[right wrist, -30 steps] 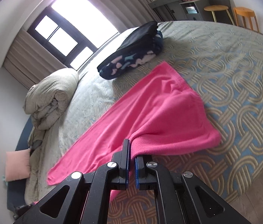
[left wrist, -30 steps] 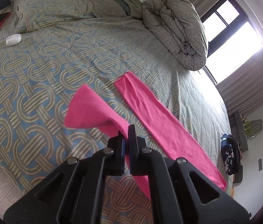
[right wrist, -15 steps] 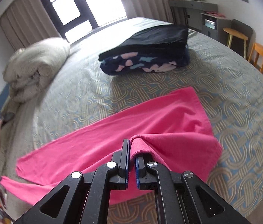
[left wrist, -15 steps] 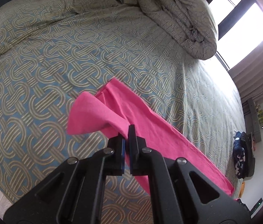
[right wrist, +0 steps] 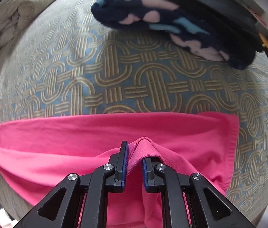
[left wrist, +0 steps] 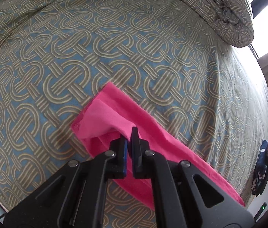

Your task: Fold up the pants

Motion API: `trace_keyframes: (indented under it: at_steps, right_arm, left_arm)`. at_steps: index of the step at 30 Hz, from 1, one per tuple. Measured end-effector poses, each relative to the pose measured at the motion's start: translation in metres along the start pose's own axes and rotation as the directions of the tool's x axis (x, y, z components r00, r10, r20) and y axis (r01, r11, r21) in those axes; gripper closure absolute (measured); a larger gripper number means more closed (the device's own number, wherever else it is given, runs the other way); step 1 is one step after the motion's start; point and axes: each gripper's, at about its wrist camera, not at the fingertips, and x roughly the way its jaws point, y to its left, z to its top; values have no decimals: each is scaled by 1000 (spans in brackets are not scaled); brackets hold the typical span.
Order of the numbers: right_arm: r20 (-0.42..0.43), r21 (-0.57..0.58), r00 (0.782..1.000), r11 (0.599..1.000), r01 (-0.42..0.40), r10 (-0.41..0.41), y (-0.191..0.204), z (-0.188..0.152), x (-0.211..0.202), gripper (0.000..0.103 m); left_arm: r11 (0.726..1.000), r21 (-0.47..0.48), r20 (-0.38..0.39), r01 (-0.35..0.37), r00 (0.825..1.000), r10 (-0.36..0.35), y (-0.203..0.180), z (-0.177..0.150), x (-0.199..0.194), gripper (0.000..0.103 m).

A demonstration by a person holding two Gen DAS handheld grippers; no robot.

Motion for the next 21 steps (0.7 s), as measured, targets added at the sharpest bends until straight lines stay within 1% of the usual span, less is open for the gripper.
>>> trace_keyframes:
  at_steps: [2,3,4,5,7,9,10,11,12,13,14,15,16,18,19,21]
  right_arm:
    - [-12,-32,1000,999,-25,24,-3,0,-5,87]
    - [-39,-73,999,997,-33,30,-2,-2,-7,83]
    - [-62,-118,998,993,-32,25,-2,-4,-8,81]
    - [-52,-165,999,986,-10,1,-2,-7,-13,79]
    - [-4,-234,998,971,57,-59,-1,-12,-23,79]
    - [66,-286,987,945,159,-146,-2,-16,-35,78]
    - [118,-297,967,922,250,-224,-3,-17,-42,75]
    - [183,-297,935,889,348,-304,-2,-19,-48,62]
    - [262,-290,894,853,433,-365,-3,-21,-57,46]
    - [321,-278,867,837,471,-381,-3,-24,-64,41]
    - [360,-260,855,840,476,-373,-5,-28,-73,36]
    - [373,-242,863,862,445,-341,-9,-32,-80,36]
    - [369,-232,882,890,393,-294,-13,-38,-86,35]
    - [354,-239,903,910,338,-242,-18,-49,-90,35]
    - [354,-250,904,906,341,-242,-17,-50,-89,35]
    - [361,-264,898,895,358,-253,-24,-64,-88,35]
  left_arm:
    - [999,7,9,-36,999,36,-1,3,3,98]
    - [999,10,16,-54,998,54,-2,5,4,98]
    - [997,12,24,-73,997,73,-1,6,5,98]
    - [997,12,28,-80,996,79,1,8,5,98]
    - [996,9,39,-87,996,86,0,11,5,98]
    - [995,12,49,-101,994,100,0,13,4,98]
    - [995,14,57,-103,993,102,0,13,2,98]
    - [995,16,65,-101,993,100,-1,13,0,98]
    - [995,20,73,-98,993,96,-2,12,-2,98]
    - [995,26,83,-97,992,95,-2,11,-5,98]
    - [994,37,93,-100,991,97,-4,9,-8,98]
    - [993,48,102,-105,990,99,-5,7,-12,98]
    - [992,63,114,-106,989,99,-8,5,-16,98]
    - [990,93,137,-104,986,91,-11,0,-25,98]
    - [989,106,149,-102,985,85,-12,-3,-31,98]
    - [988,121,167,-95,983,74,-12,-7,-40,98]
